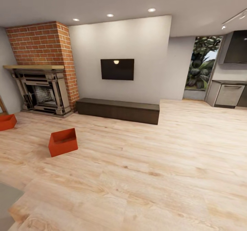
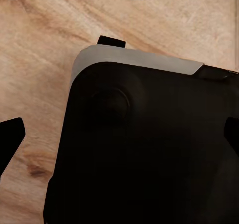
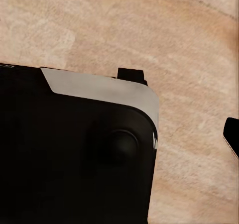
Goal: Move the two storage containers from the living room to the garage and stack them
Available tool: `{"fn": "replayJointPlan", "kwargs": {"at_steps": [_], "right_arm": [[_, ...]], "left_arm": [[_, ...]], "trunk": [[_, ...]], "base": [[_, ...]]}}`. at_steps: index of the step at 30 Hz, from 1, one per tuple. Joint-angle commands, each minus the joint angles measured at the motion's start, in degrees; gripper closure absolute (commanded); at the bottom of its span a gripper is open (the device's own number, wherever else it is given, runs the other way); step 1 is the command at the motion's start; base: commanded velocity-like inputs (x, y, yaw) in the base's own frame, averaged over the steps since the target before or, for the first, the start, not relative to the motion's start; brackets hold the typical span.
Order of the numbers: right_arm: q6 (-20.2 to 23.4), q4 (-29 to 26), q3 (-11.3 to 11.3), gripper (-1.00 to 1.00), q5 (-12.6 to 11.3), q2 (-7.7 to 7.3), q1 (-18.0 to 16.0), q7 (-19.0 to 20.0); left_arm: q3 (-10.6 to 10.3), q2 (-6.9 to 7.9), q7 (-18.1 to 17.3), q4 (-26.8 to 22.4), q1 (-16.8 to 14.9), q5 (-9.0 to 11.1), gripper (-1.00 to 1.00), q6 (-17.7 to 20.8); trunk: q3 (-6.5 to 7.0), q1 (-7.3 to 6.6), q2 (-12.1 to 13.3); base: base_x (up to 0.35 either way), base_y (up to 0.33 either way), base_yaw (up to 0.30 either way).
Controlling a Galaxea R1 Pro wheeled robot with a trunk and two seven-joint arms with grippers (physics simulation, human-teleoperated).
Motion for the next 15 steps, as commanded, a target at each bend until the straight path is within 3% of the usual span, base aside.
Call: {"fn": "replayJointPlan", "kwargs": {"at_steps": [1,15], "right_arm": [[-0.3,0.2,0.5,-1.0,-0.6,0.01,-0.1,0.1],[-0.3,0.2,0.3,-1.0,-0.5,0.12,-0.1,0.6]], "left_arm": [[0.3,-0.03,0.0,0.0,0.0,0.1,-1.0,-0.1],[0.3,0.05,0.0,0.0,0.0,0.1,-1.0,-0.2]], "trunk": [[-0.05,0.03,0.0],[-0.05,0.03,0.0]], "base": [[0.291,0.0,0.0],[0.265,0.0,0.002]]}}
